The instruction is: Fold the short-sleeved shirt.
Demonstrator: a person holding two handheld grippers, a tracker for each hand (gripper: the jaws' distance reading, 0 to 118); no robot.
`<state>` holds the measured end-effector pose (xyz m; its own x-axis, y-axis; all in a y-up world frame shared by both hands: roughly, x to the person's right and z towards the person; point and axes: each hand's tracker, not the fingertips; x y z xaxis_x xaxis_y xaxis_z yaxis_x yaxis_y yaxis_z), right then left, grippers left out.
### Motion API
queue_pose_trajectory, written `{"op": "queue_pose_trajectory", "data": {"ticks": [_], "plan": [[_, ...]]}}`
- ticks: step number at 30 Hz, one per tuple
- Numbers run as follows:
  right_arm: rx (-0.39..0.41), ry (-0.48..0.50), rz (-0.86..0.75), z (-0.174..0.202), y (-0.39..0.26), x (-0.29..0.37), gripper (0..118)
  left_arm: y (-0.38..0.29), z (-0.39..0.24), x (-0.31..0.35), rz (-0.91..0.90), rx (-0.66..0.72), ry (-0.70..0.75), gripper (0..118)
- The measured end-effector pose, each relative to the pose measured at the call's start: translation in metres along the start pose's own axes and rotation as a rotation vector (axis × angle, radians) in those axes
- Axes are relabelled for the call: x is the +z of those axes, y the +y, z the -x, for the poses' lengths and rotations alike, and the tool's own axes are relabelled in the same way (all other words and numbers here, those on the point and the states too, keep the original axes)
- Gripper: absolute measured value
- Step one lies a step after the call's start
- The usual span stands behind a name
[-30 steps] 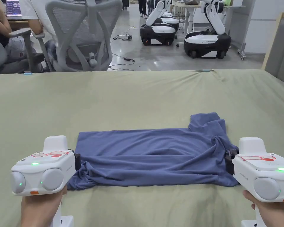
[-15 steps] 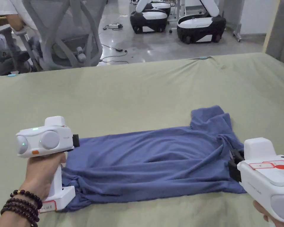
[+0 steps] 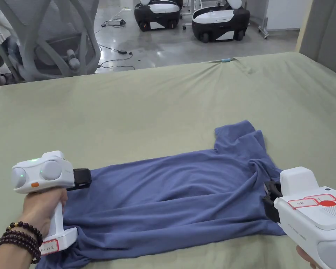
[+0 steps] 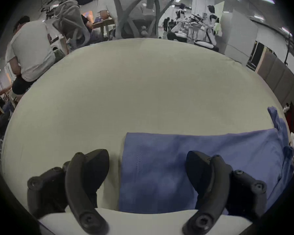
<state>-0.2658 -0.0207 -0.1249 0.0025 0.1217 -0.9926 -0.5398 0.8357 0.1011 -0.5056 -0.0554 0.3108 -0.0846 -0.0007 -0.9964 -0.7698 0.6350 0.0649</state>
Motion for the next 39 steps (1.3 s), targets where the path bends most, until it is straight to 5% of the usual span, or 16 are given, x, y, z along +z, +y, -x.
{"op": "queue_pose_trajectory", "data": {"ticks": [1, 3, 4, 14, 15, 17, 18, 19, 22, 26, 28, 29, 30, 31, 39], "plan": [[0.001, -0.003, 0.000, 0.001, 0.003, 0.004, 0, 0.000, -0.001, 0.003, -0.005, 0.002, 0.004, 67], [0.002, -0.002, 0.005, 0.000, 0.003, 0.004, 0, 0.000, -0.002, 0.011, -0.032, -0.009, -0.007, 12], [0.002, -0.002, 0.007, -0.001, 0.004, 0.003, 0, 0.000, -0.004, 0.014, -0.038, -0.025, -0.029, 1], [-0.009, 0.020, 0.061, -0.047, 0.083, -0.088, 4, 0.003, -0.014, 0.028, -0.034, -0.055, -0.050, 1], [-0.025, 0.013, 0.073, -0.052, 0.094, -0.102, 21, 0.003, -0.014, 0.029, -0.037, -0.054, -0.050, 2], [-0.050, 0.013, 0.119, -0.060, 0.116, -0.130, 100, 0.003, -0.013, 0.031, -0.044, -0.052, -0.050, 1], [-0.057, 0.014, 0.162, -0.063, 0.121, -0.147, 117, 0.002, -0.013, 0.031, -0.046, -0.050, -0.051, 2], [-0.071, 0.013, 0.194, -0.066, 0.125, -0.161, 118, 0.004, -0.012, 0.030, -0.046, -0.048, -0.053, 2], [-0.097, 0.038, 0.314, -0.074, 0.129, -0.197, 96, 0.004, -0.010, 0.027, -0.039, -0.038, -0.057, 1], [-0.034, -0.039, 0.515, -0.081, 0.108, -0.244, 88, 0.005, -0.013, 0.019, -0.030, -0.049, -0.048, 2], [-0.071, 0.011, 0.483, -0.081, 0.099, -0.246, 87, 0.004, -0.014, 0.017, -0.029, -0.058, -0.047, 2], [-0.079, -0.015, 0.475, -0.080, 0.101, -0.238, 74, 0.003, -0.015, 0.016, -0.029, -0.061, -0.045, 2], [-0.075, -0.006, 0.462, -0.080, 0.105, -0.231, 44, 0.003, -0.015, 0.016, -0.030, -0.063, -0.043, 2], [-0.067, 0.031, 0.421, -0.079, 0.107, -0.227, 0, 0.003, -0.016, 0.015, -0.029, -0.063, -0.042, 2], [-0.063, 0.033, 0.301, -0.068, 0.121, -0.180, 1, 0.005, -0.016, 0.053, -0.083, -0.072, -0.054, 2]]}}
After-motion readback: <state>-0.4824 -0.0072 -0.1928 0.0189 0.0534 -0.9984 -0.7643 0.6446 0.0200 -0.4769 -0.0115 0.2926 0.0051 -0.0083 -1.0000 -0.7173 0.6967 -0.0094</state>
